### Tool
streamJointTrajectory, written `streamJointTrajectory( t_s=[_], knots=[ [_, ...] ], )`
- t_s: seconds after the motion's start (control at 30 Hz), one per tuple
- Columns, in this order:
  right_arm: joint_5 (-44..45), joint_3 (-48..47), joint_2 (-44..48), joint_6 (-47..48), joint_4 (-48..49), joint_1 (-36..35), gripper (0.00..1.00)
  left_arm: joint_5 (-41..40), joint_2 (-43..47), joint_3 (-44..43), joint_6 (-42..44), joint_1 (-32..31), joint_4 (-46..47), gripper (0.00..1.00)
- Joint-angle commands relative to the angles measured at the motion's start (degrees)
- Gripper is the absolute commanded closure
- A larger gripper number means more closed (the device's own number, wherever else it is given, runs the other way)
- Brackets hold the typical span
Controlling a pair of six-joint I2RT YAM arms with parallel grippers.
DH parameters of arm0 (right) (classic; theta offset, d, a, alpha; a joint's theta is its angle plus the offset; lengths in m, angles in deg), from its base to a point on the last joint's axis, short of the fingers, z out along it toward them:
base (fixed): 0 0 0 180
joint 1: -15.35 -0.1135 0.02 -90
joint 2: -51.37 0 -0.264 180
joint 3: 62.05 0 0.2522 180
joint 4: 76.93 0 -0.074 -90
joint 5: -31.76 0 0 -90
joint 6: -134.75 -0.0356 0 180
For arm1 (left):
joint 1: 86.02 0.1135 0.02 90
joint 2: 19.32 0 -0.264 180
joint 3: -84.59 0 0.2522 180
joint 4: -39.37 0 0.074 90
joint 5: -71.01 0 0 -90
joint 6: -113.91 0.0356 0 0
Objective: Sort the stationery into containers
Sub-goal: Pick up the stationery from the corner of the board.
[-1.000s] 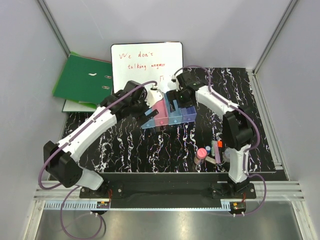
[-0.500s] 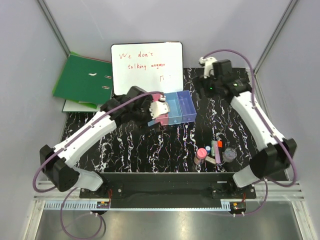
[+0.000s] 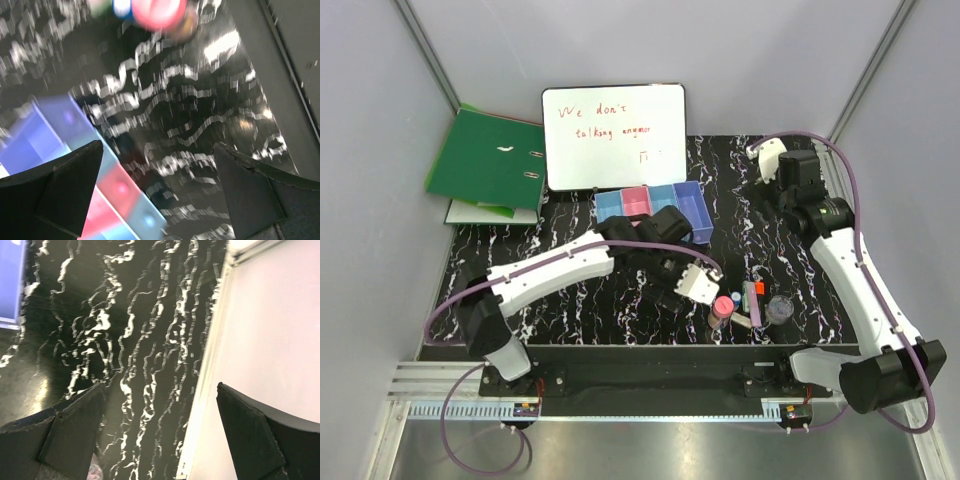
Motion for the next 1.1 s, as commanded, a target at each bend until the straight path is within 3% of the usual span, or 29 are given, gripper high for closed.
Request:
streamJointTrajectory(
  t_s=[0.0,0.23,0.53,1.07],
  knots=[
    [4.1,1.6,4.2,3.0,3.3,0.6,0.00,5.2,-3.2,-4.8,4.9,-3.0,2.0,0.01],
    [3.7,1.6,5.6,3.9,3.6,0.6,0.01,7.0,-9.2,-7.2,4.0,-7.5,3.0,0.01],
    [3.5,2.3,7.7,2.0,3.7,0.6,0.01,6.7,-18.2,-14.8,5.5,-8.3,3.6,0.01],
    [3.3,2.3,11.5,-1.6,3.3,0.6,0.02,6.9,-24.7,-20.1,8.2,-10.3,3.6,0.03]
  ],
)
